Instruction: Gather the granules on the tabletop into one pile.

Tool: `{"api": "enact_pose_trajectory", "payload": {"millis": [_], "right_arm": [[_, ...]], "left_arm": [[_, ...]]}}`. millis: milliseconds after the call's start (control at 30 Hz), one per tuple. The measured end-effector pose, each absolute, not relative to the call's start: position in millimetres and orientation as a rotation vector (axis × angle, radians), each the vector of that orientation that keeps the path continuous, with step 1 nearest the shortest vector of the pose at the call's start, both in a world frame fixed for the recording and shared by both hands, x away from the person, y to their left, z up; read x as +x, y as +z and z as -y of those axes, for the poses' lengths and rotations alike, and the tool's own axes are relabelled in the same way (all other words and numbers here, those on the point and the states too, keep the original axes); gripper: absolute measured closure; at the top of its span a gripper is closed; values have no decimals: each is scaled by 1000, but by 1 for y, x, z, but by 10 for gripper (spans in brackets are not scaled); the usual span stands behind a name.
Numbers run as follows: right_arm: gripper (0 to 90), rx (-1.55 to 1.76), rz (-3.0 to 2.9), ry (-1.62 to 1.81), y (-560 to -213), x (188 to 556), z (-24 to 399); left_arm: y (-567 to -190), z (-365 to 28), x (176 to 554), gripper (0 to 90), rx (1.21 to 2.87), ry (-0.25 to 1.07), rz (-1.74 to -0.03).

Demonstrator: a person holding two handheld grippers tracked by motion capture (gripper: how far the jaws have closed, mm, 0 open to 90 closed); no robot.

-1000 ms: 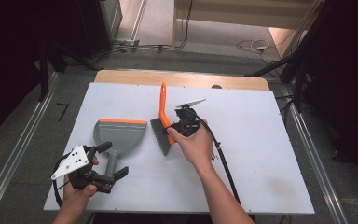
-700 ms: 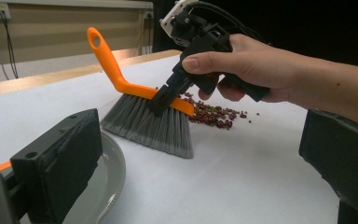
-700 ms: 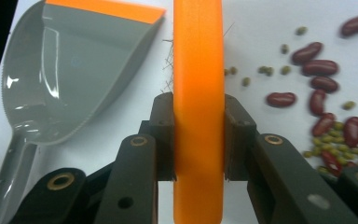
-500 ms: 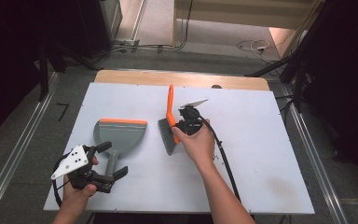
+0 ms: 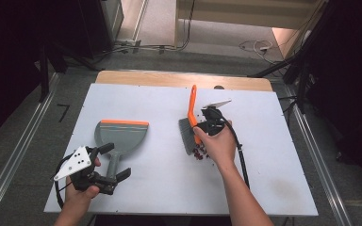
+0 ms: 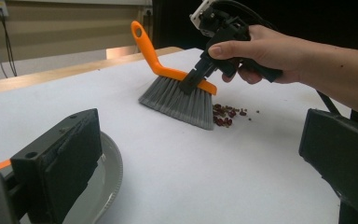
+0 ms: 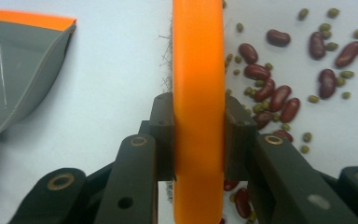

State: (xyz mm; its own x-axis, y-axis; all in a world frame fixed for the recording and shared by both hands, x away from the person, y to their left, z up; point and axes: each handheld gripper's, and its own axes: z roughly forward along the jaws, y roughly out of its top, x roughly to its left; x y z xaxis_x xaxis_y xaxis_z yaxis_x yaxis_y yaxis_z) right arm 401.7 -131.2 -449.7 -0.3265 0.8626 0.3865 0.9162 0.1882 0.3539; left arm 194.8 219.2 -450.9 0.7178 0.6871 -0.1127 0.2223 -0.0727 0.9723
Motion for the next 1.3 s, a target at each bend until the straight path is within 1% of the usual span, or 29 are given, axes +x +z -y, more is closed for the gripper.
{"api": "enact_pose_trajectory", "payload": {"millis": [500, 700, 800, 933, 1133, 1300], "right_arm": [[685, -1810, 2351, -804, -446, 398, 156], [684, -1750, 2365, -865, -444, 397, 163], [684, -1640, 2384, -925, -435, 391, 164], [683, -1408, 2554, -893, -424, 379, 168], [684, -1099, 2763, -795, -415, 357, 189], [683, -808, 2807, -783, -413, 341, 193]], "left_arm": [[-451, -218, 195, 0, 1637, 449, -745], [-452, -218, 196, 0, 1639, 449, -750], [-452, -218, 196, 0, 1639, 446, -749], [-452, -218, 196, 0, 1639, 449, -751], [-452, -219, 197, 0, 1636, 446, -757], [-452, -216, 198, 0, 1643, 448, -758]]}}
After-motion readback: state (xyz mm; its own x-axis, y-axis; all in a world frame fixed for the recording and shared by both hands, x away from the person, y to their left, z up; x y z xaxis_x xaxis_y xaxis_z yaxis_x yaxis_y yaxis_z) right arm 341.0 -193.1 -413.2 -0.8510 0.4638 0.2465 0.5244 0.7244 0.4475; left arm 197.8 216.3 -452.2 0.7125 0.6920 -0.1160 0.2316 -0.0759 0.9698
